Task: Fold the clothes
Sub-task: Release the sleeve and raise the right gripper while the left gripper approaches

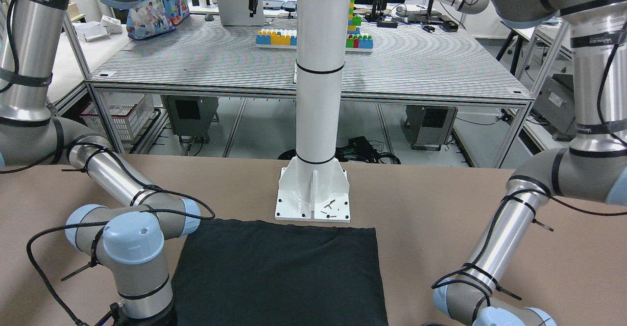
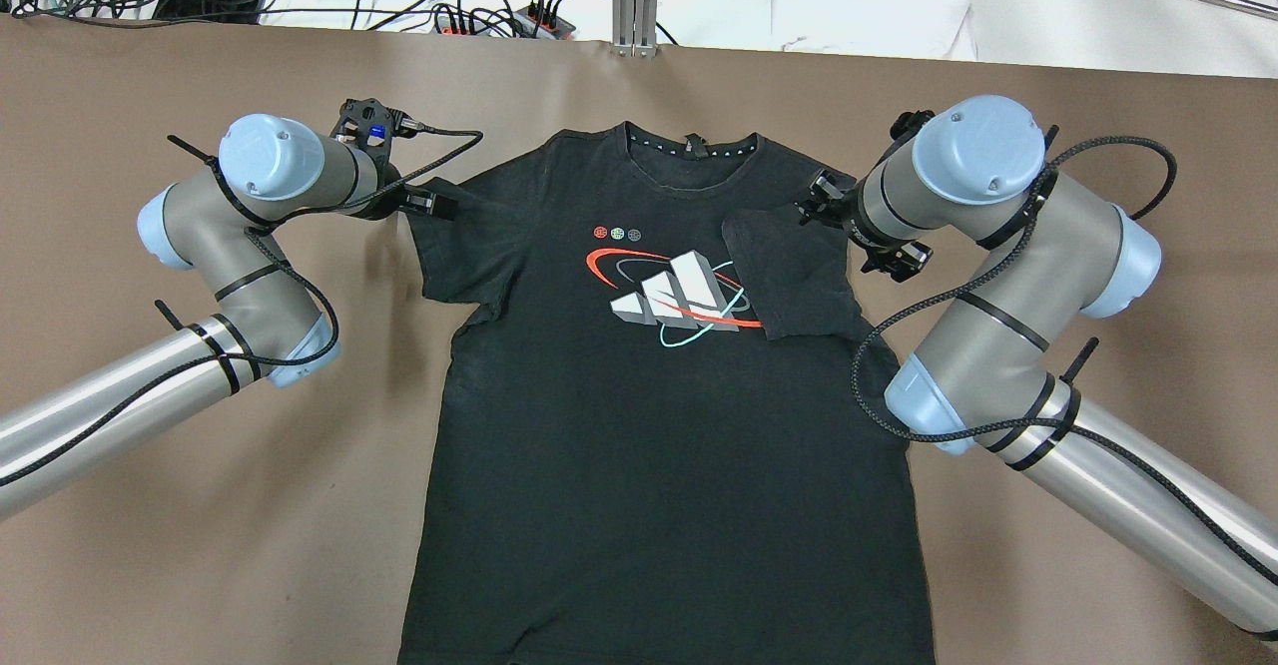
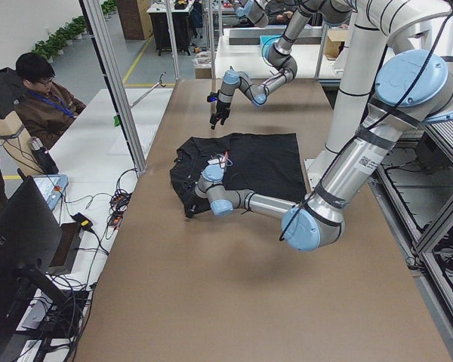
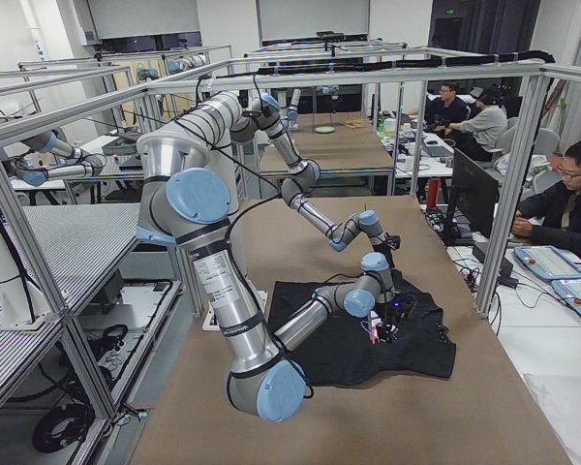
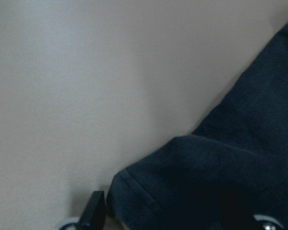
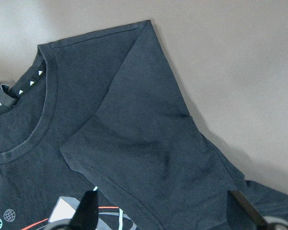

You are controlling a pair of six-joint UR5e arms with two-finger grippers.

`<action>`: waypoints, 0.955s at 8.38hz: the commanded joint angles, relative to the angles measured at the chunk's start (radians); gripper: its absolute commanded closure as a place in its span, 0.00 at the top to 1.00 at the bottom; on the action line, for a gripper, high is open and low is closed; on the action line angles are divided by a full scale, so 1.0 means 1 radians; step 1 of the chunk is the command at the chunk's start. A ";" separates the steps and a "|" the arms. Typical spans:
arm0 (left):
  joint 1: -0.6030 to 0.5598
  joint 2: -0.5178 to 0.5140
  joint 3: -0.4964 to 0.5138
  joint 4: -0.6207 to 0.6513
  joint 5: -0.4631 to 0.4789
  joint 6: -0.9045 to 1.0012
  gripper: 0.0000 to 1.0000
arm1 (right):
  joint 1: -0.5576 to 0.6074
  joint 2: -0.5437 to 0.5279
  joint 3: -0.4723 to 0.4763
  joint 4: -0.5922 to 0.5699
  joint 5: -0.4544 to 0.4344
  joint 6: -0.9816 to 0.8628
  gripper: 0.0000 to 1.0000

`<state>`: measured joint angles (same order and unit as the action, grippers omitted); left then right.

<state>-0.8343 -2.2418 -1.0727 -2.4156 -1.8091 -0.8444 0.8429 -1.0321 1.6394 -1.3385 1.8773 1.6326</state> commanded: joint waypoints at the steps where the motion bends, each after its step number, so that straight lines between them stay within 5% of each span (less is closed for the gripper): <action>1: 0.007 -0.004 0.000 0.001 0.001 -0.002 0.21 | 0.018 -0.005 0.008 0.001 0.020 -0.074 0.94; 2: 0.009 -0.004 -0.004 0.001 0.001 -0.002 0.00 | 0.030 -0.009 0.008 -0.002 0.028 -0.121 0.94; 8: 0.006 -0.041 -0.108 0.172 -0.010 -0.013 0.00 | 0.169 -0.077 0.019 -0.056 0.187 -0.547 0.94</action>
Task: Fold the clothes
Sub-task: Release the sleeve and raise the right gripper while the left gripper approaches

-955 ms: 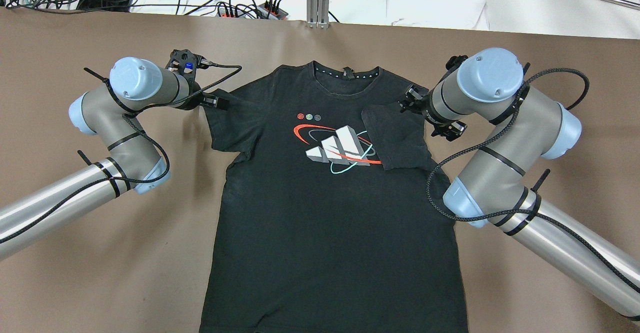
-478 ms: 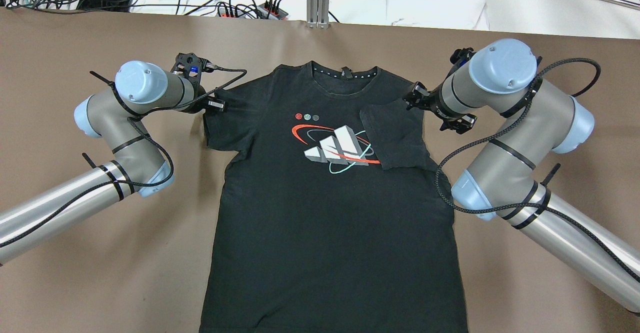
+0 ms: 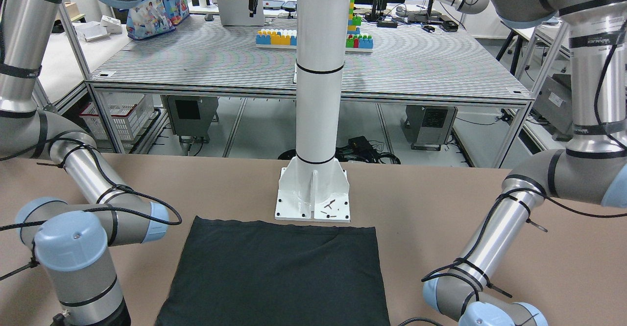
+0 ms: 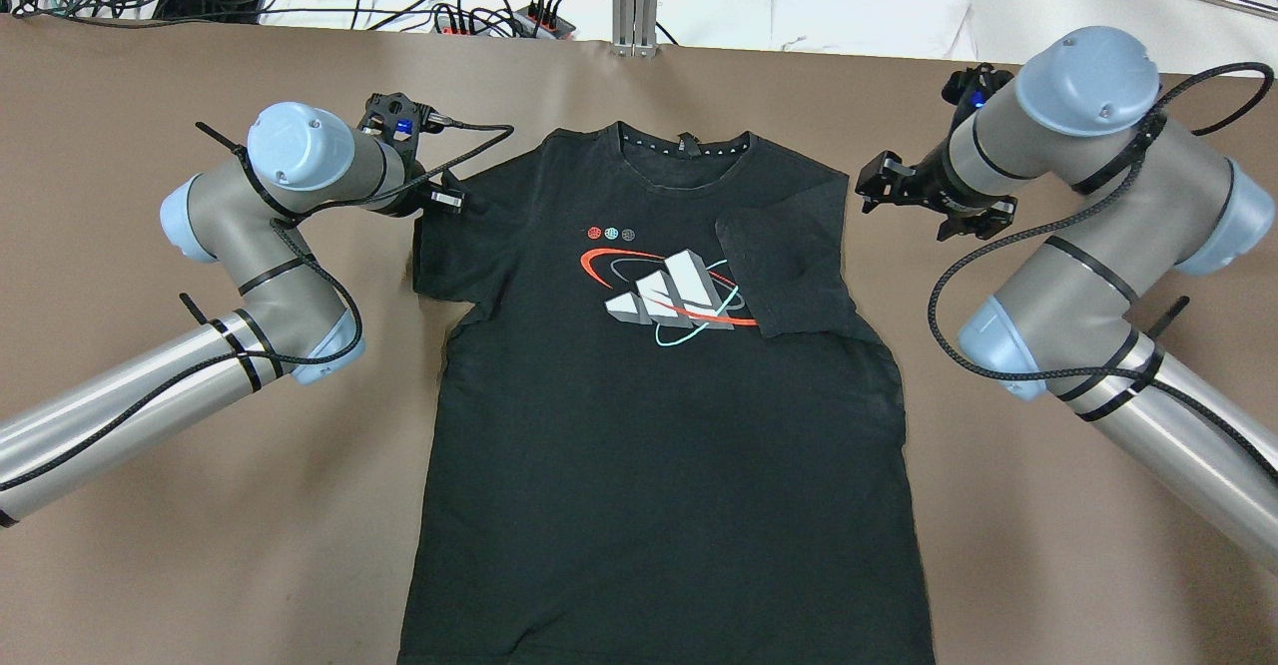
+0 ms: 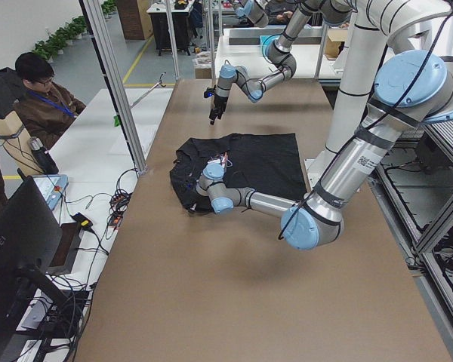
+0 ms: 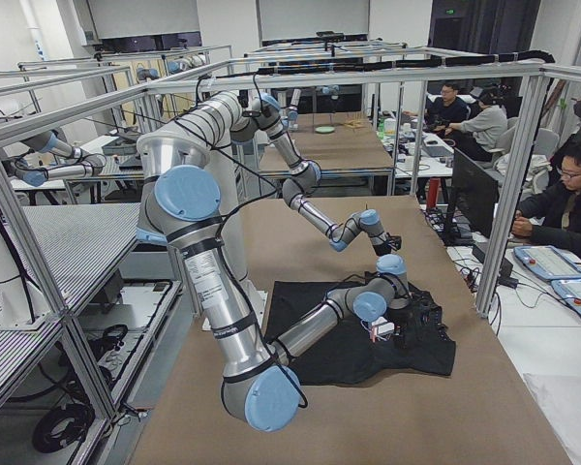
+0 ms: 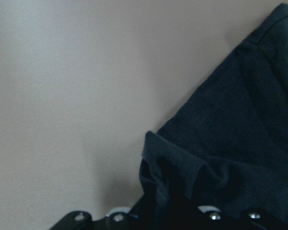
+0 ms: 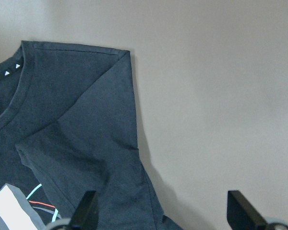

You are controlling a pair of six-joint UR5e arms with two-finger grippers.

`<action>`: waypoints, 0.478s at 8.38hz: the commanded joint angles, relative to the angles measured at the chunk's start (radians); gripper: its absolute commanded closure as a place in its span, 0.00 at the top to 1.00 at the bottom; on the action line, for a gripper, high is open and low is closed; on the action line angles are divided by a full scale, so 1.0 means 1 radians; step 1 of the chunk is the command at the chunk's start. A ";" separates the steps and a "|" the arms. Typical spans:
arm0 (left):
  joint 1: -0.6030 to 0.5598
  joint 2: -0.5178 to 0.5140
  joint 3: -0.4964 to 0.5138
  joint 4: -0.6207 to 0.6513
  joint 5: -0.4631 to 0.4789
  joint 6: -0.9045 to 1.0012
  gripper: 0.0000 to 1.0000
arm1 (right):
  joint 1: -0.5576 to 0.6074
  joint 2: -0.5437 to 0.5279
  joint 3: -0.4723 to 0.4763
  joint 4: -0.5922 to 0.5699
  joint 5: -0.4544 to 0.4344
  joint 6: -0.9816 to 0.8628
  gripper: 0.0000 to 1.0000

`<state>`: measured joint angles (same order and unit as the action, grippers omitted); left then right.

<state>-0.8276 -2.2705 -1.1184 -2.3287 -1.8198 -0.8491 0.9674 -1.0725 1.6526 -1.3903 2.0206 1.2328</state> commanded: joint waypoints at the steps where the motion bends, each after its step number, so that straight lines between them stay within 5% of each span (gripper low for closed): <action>1: -0.001 -0.024 -0.090 0.129 0.002 -0.016 0.00 | 0.057 -0.046 0.006 -0.004 0.058 -0.203 0.94; 4: 0.002 -0.084 -0.130 0.244 0.010 -0.070 0.00 | 0.056 -0.043 0.004 -0.003 0.053 -0.205 0.94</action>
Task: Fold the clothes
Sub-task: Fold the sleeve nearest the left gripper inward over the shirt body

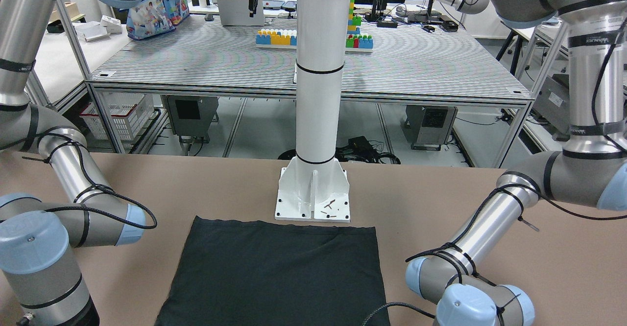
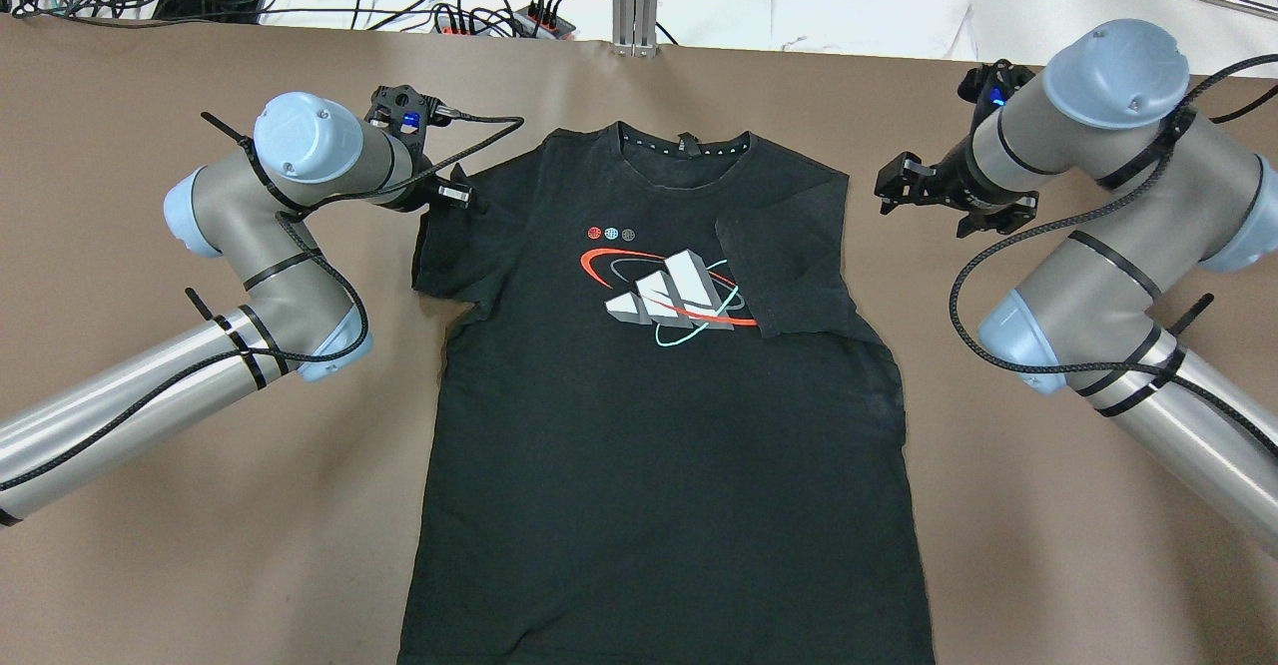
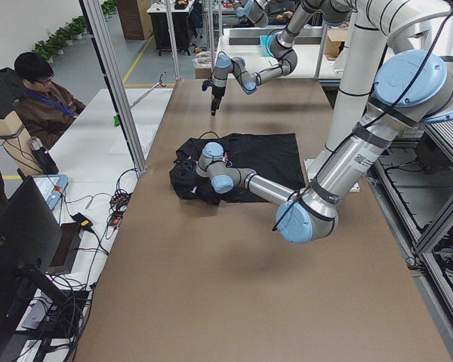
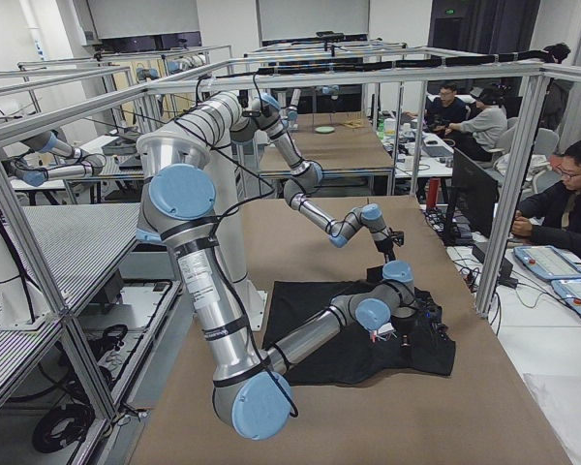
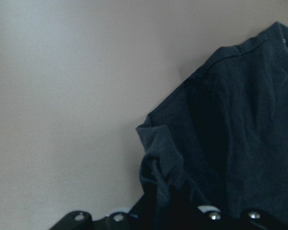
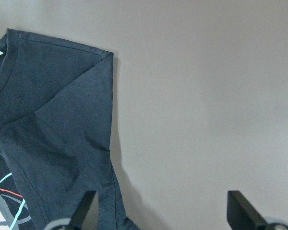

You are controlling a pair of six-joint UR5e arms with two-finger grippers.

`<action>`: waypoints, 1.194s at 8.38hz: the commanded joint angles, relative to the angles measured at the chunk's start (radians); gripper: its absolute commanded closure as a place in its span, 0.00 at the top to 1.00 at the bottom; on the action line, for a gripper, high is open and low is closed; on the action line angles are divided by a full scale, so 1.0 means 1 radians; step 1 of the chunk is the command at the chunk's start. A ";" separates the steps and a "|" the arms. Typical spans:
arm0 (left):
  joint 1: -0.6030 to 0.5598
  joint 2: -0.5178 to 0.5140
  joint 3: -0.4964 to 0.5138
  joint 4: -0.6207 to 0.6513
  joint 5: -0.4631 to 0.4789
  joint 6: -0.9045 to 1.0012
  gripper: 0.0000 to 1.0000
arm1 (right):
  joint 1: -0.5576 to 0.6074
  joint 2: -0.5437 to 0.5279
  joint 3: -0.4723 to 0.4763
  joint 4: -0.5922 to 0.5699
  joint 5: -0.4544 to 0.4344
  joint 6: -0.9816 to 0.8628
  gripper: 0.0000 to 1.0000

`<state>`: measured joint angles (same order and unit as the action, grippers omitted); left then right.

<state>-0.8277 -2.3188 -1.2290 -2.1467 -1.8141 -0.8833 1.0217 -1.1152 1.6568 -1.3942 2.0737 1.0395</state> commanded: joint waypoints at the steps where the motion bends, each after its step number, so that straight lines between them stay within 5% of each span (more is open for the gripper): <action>1: 0.005 -0.063 -0.009 0.077 0.004 -0.057 0.00 | 0.001 0.000 -0.002 0.001 -0.003 -0.012 0.94; 5: 0.132 -0.186 0.060 0.139 0.126 -0.198 0.00 | 0.003 -0.002 -0.008 0.001 -0.012 -0.016 0.94; 10: 0.154 -0.200 0.105 0.125 0.176 -0.200 0.00 | 0.000 0.000 -0.012 0.001 -0.015 -0.015 0.94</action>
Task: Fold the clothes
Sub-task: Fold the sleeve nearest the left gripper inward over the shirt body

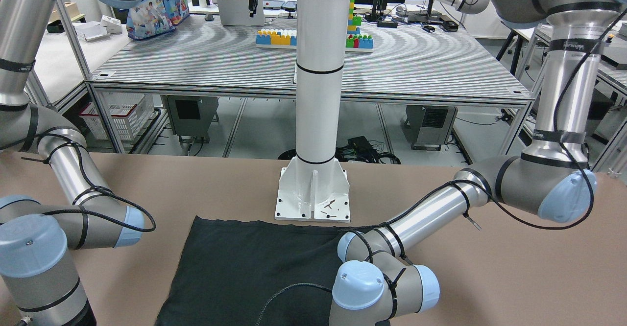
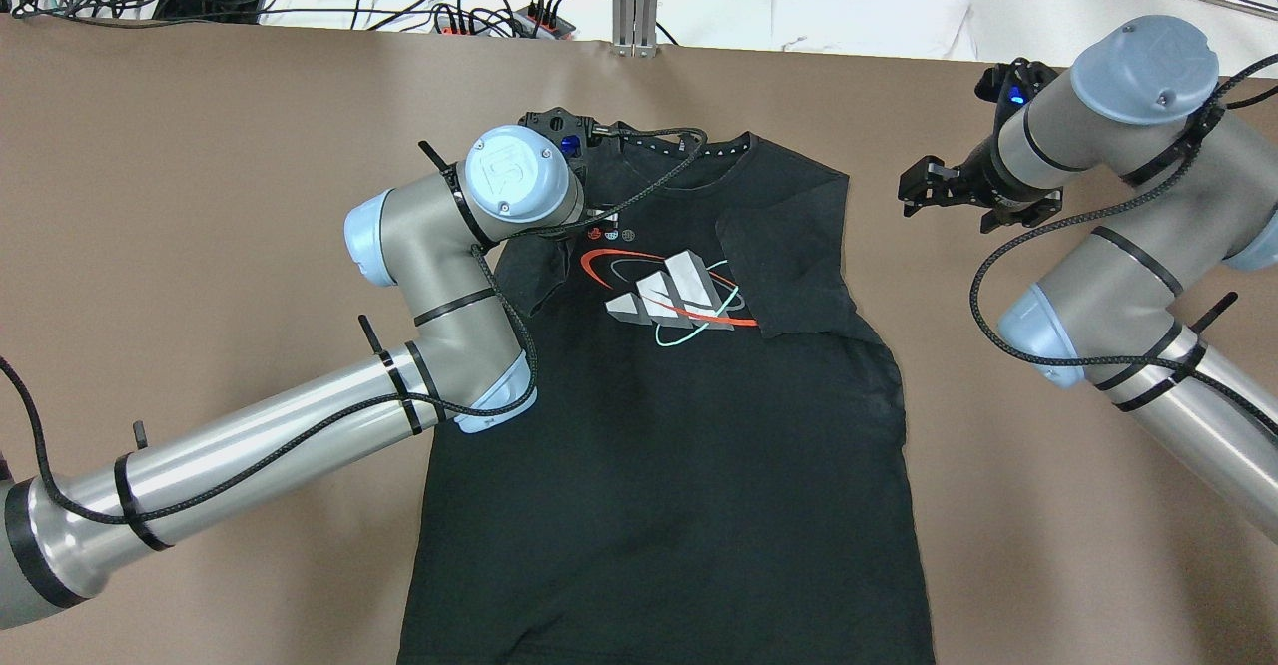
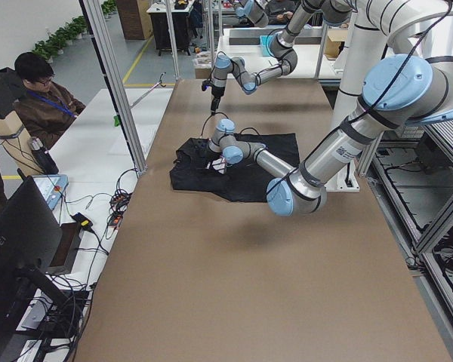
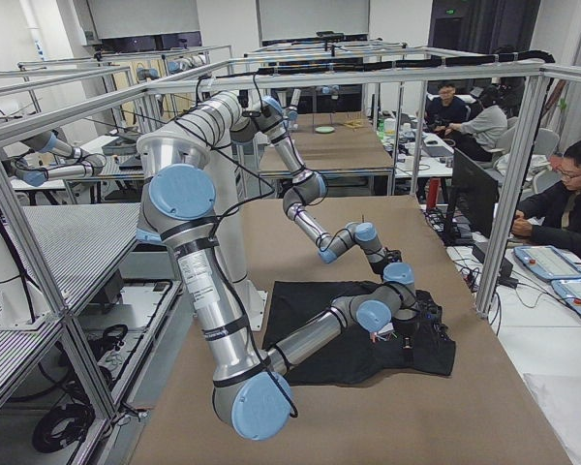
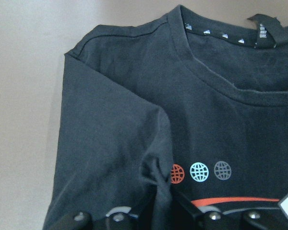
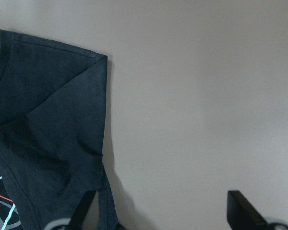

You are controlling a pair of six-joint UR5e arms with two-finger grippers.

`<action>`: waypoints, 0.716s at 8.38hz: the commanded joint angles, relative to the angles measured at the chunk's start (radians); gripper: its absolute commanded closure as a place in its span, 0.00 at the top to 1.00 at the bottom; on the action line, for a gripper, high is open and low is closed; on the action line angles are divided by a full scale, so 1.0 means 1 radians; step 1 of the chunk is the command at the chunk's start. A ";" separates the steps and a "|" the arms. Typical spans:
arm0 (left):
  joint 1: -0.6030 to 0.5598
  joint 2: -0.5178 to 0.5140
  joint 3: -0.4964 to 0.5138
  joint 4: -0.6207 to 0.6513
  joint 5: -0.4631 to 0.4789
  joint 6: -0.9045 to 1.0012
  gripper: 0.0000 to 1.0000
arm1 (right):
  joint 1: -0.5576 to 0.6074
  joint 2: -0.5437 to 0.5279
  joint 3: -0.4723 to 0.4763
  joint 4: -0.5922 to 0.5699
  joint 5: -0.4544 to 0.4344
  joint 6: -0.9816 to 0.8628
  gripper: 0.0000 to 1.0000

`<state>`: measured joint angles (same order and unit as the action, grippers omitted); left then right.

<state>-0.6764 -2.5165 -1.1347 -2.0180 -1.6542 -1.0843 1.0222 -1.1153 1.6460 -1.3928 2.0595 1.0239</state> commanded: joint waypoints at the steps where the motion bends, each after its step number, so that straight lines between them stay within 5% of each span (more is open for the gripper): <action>1: 0.004 -0.002 0.010 -0.004 0.016 0.001 0.00 | -0.002 0.003 -0.009 0.003 -0.007 0.001 0.94; 6: 0.006 -0.028 0.018 -0.004 0.016 -0.039 0.00 | -0.001 0.003 -0.023 0.011 -0.007 0.001 0.94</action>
<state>-0.6712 -2.5400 -1.1215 -2.0200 -1.6384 -1.1125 1.0211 -1.1108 1.6252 -1.3830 2.0526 1.0244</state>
